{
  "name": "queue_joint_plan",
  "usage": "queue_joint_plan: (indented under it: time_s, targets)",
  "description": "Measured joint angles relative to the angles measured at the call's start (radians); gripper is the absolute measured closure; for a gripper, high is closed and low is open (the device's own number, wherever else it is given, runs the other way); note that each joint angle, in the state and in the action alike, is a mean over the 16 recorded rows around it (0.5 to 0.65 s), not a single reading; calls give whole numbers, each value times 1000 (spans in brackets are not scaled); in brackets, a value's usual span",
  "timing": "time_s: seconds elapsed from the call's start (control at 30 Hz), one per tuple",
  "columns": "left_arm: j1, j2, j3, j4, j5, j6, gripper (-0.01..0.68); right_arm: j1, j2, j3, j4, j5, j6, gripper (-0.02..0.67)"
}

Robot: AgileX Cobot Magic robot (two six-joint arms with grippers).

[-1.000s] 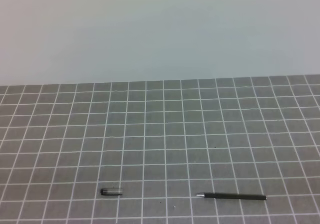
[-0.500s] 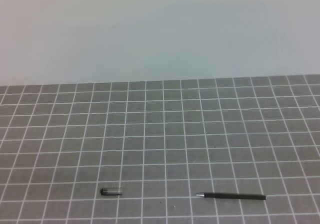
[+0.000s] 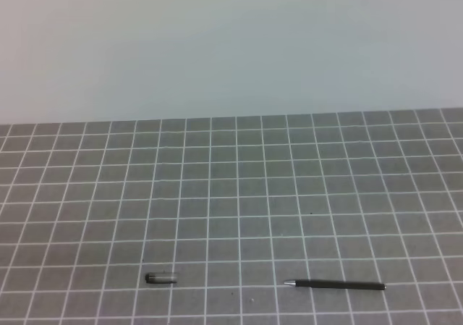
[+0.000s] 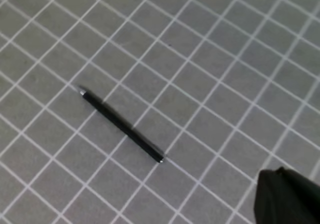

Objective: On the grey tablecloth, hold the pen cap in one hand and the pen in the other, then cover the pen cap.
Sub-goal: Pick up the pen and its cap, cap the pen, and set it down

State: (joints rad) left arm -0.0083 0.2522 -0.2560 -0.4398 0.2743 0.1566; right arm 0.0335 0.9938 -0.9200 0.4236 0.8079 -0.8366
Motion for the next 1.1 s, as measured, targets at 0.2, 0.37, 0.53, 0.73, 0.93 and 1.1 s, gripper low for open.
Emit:
queue_joint_plan:
  time_s: [0.2, 0.37, 0.53, 0.73, 0.93, 1.1]
  targets:
    - [0, 0, 0, 1, -4, 1, 673, 88, 215, -90, 3, 57, -107, 645]
    - [0, 0, 0, 1, -7, 3, 673, 167, 360, -131, 3, 102, -200, 646]
    - [0, 0, 0, 2, -10, 7, 673, 239, 486, -164, -36, 143, -265, 646]
    - [0, 0, 0, 2, -10, 10, 673, 312, 631, -223, -158, 166, -246, 639]
    - [0, 0, 0, 2, -10, 12, 673, 374, 757, -303, -313, 188, -181, 591]
    - [0, 0, 0, 2, -10, 12, 673, 412, 829, -355, -397, 203, -136, 492]
